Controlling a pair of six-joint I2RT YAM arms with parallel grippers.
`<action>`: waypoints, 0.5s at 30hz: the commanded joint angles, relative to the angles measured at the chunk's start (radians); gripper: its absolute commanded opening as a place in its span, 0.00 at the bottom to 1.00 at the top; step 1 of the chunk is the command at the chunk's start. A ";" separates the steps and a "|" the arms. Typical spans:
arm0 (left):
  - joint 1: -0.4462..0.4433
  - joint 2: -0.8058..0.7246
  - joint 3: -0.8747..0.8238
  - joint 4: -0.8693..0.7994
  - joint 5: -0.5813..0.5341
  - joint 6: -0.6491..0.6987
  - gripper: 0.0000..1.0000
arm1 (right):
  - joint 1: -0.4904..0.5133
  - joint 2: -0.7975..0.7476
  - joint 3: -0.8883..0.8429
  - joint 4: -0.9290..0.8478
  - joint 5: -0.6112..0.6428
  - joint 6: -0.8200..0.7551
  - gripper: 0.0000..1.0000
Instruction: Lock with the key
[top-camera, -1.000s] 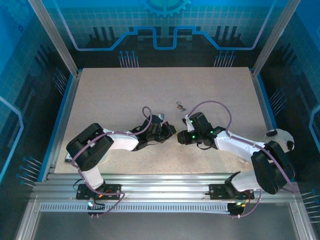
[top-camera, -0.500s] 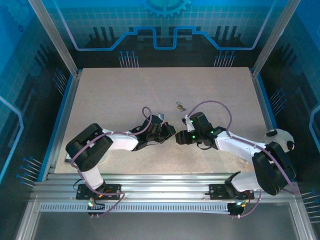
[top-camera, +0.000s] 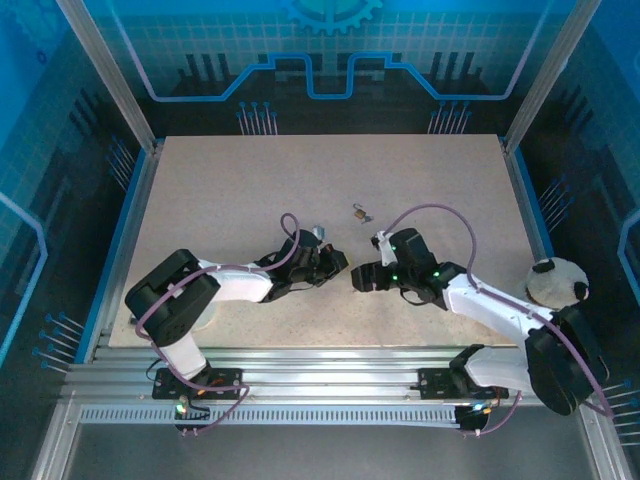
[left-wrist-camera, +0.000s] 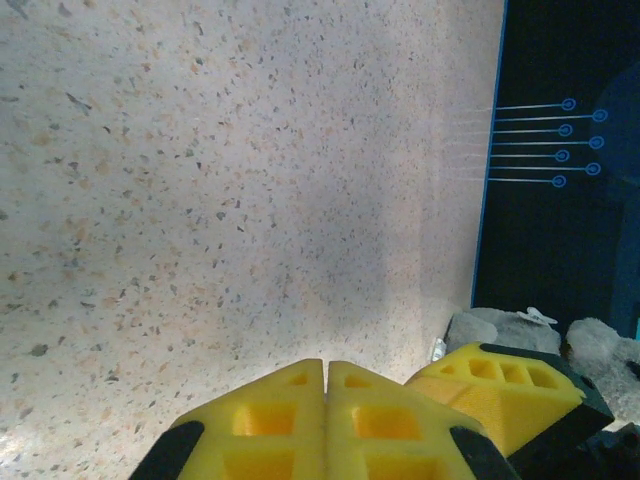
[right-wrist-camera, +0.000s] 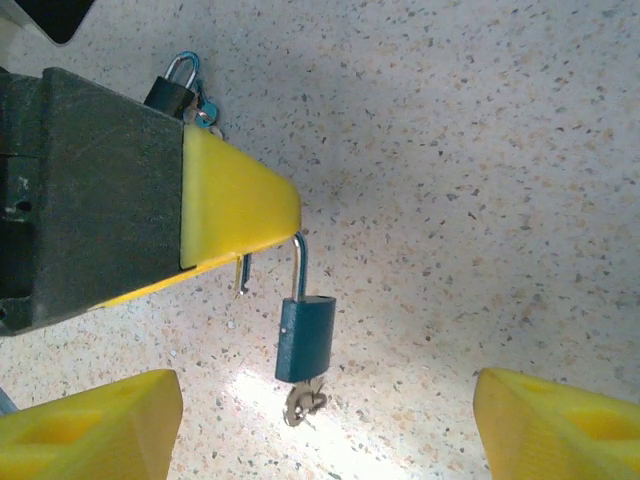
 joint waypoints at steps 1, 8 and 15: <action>0.007 -0.049 -0.009 -0.013 -0.007 0.039 0.00 | -0.010 -0.061 -0.041 0.062 0.008 -0.017 0.88; 0.008 -0.067 0.001 -0.029 -0.016 0.052 0.00 | -0.010 -0.084 -0.061 0.089 0.004 -0.017 1.00; 0.008 -0.079 0.009 -0.029 -0.014 0.054 0.00 | -0.009 -0.058 -0.063 0.116 -0.020 -0.012 1.00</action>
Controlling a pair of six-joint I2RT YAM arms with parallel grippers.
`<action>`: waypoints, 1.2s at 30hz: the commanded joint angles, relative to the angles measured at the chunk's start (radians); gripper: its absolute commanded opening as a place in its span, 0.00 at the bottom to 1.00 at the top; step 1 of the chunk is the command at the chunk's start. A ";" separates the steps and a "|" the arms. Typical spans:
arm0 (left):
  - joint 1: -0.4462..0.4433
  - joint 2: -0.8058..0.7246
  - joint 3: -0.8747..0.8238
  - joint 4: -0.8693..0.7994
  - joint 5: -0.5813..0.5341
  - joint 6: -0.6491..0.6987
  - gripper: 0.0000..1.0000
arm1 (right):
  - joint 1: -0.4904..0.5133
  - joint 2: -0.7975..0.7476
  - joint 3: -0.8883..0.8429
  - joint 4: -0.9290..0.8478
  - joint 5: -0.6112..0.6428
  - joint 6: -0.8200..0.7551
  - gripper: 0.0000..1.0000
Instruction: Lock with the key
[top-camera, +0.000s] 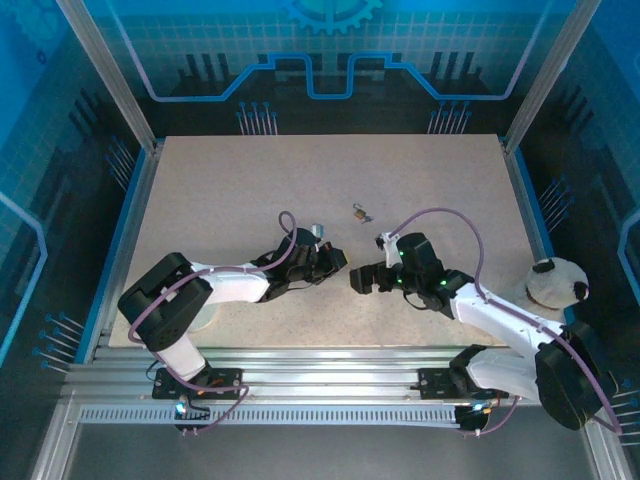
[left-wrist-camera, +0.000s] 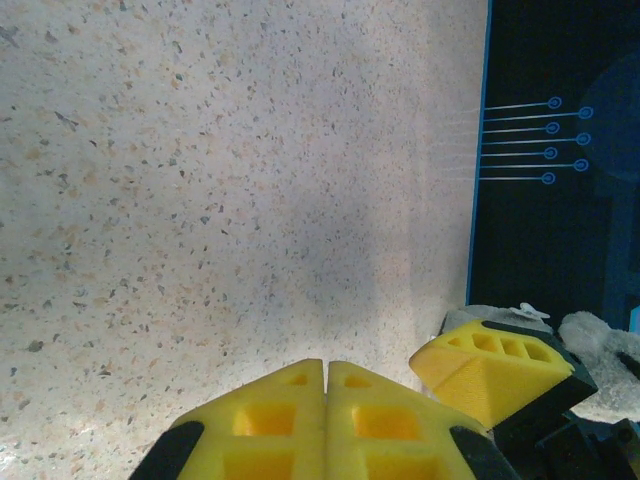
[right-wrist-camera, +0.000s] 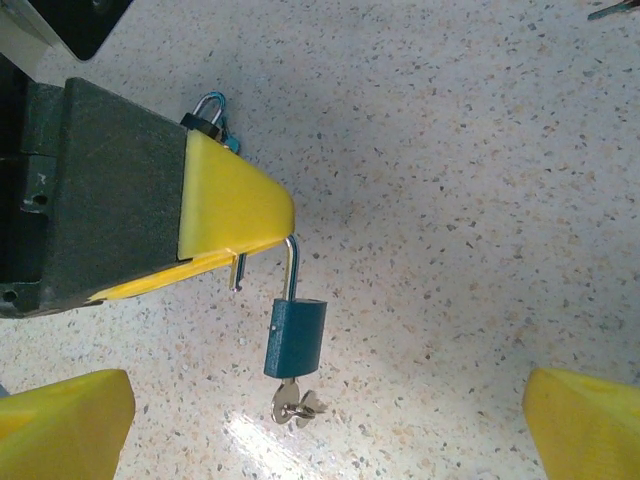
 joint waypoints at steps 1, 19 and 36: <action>0.005 -0.042 0.010 -0.006 -0.012 0.028 0.00 | -0.005 0.012 -0.011 0.042 -0.025 -0.004 1.00; 0.006 -0.063 0.012 -0.010 -0.018 0.029 0.00 | 0.008 0.065 0.004 0.053 -0.040 -0.002 0.96; 0.004 -0.057 0.020 -0.017 -0.010 0.029 0.00 | 0.009 0.094 0.009 0.072 -0.077 0.009 0.67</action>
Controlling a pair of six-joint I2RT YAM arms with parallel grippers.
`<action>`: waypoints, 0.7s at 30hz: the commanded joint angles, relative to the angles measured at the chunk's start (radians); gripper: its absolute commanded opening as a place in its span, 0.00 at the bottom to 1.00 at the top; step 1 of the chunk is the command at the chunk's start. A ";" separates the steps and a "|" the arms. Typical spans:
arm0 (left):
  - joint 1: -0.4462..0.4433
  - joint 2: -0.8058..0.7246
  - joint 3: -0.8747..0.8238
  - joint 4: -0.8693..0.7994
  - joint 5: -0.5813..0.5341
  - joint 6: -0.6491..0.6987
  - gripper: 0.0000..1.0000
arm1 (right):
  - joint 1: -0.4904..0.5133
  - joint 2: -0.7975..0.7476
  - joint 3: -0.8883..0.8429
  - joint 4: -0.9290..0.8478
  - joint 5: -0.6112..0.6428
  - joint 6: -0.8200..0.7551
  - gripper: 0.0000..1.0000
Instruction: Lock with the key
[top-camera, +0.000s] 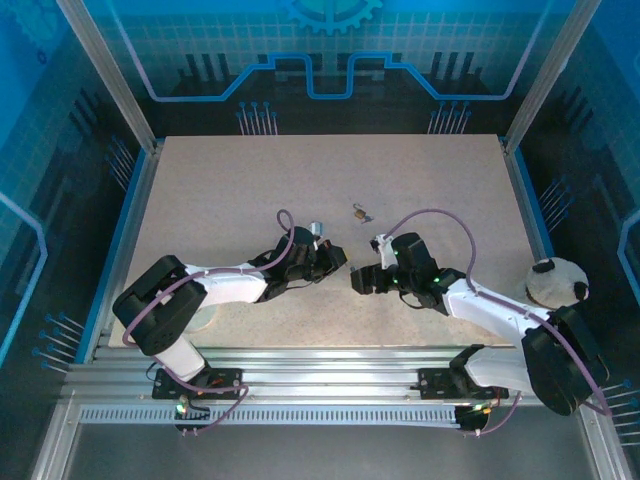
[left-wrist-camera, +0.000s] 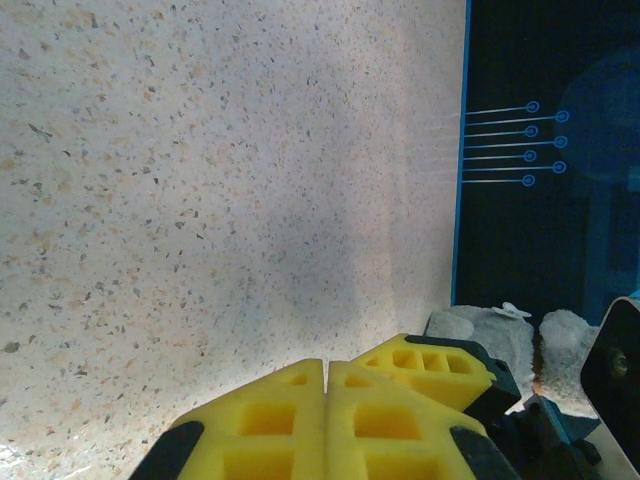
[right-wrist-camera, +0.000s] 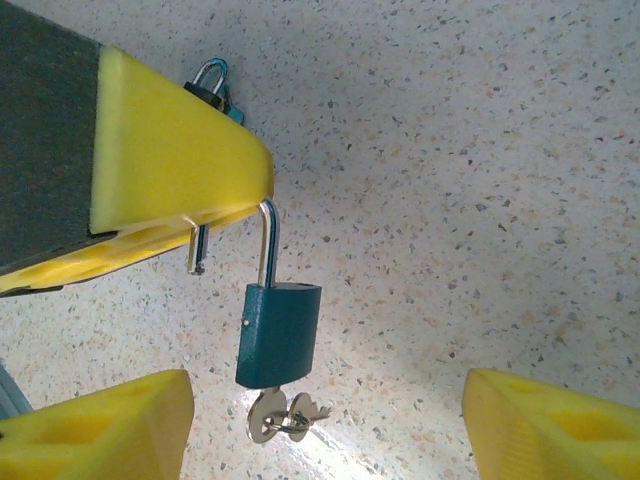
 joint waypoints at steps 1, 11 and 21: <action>0.004 -0.024 0.021 -0.014 -0.004 0.028 0.00 | 0.007 0.010 0.011 0.029 -0.027 0.003 0.65; -0.004 -0.014 0.027 -0.015 0.005 0.025 0.00 | 0.009 0.031 0.014 0.044 -0.037 0.011 0.49; -0.013 0.000 0.034 -0.009 0.015 0.020 0.00 | 0.012 0.047 0.018 0.050 -0.045 0.018 0.43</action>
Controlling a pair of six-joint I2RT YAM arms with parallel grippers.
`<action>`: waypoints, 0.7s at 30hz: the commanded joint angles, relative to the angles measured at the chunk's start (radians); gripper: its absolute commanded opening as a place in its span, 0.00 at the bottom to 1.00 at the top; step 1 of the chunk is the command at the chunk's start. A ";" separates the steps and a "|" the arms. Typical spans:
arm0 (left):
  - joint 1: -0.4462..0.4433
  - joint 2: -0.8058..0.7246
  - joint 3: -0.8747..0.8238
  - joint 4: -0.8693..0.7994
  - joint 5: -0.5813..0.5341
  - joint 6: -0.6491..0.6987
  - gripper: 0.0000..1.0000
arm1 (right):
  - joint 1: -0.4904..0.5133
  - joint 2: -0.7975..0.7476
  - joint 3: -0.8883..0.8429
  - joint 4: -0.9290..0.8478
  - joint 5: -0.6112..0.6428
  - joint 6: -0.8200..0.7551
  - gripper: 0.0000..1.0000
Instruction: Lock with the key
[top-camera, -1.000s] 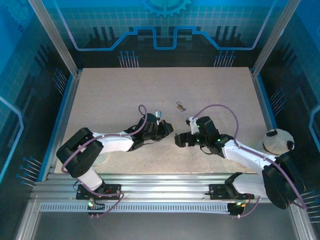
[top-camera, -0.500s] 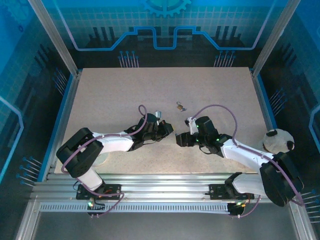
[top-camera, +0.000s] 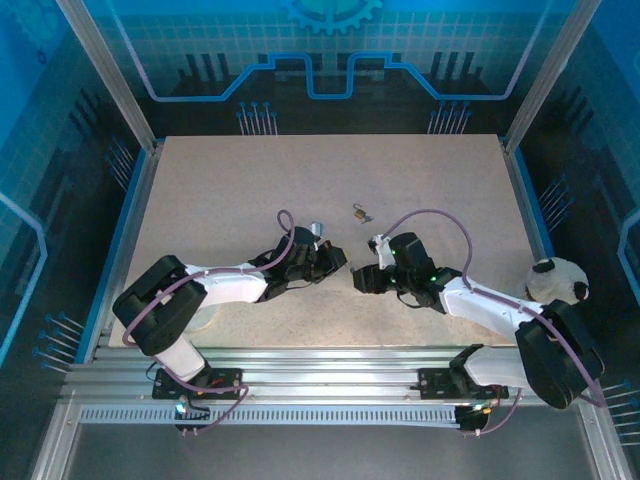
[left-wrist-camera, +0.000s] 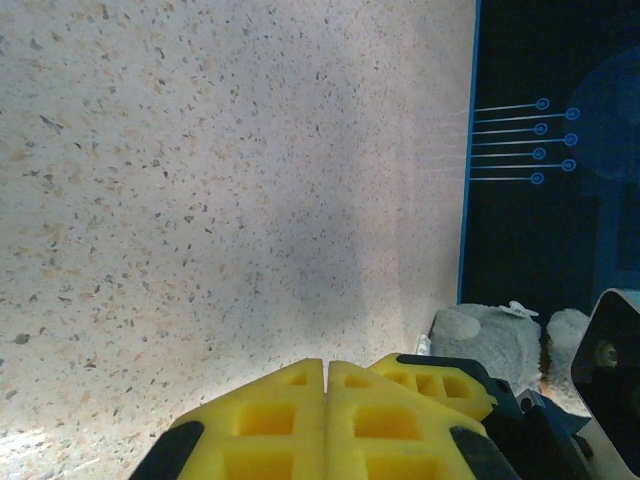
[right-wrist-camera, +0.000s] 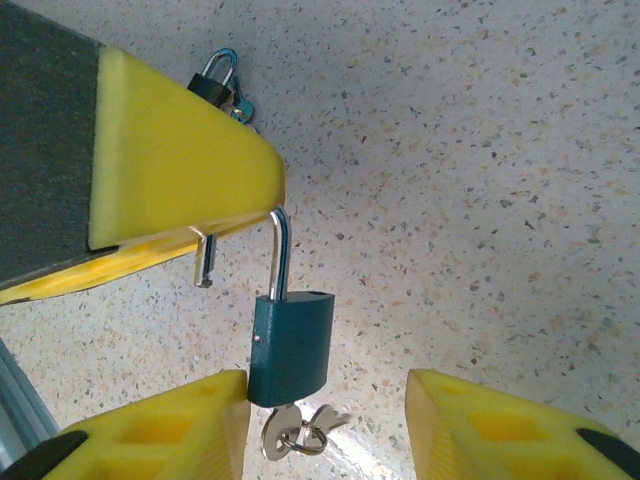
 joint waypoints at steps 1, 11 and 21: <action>-0.009 0.003 0.029 0.014 0.014 0.020 0.00 | 0.010 0.011 0.018 0.020 -0.015 0.006 0.43; -0.015 0.008 0.030 0.022 0.023 0.015 0.00 | 0.013 0.015 0.018 0.023 -0.015 0.009 0.41; -0.022 0.011 0.032 0.028 0.033 0.013 0.00 | 0.014 0.014 0.017 0.025 -0.015 0.012 0.37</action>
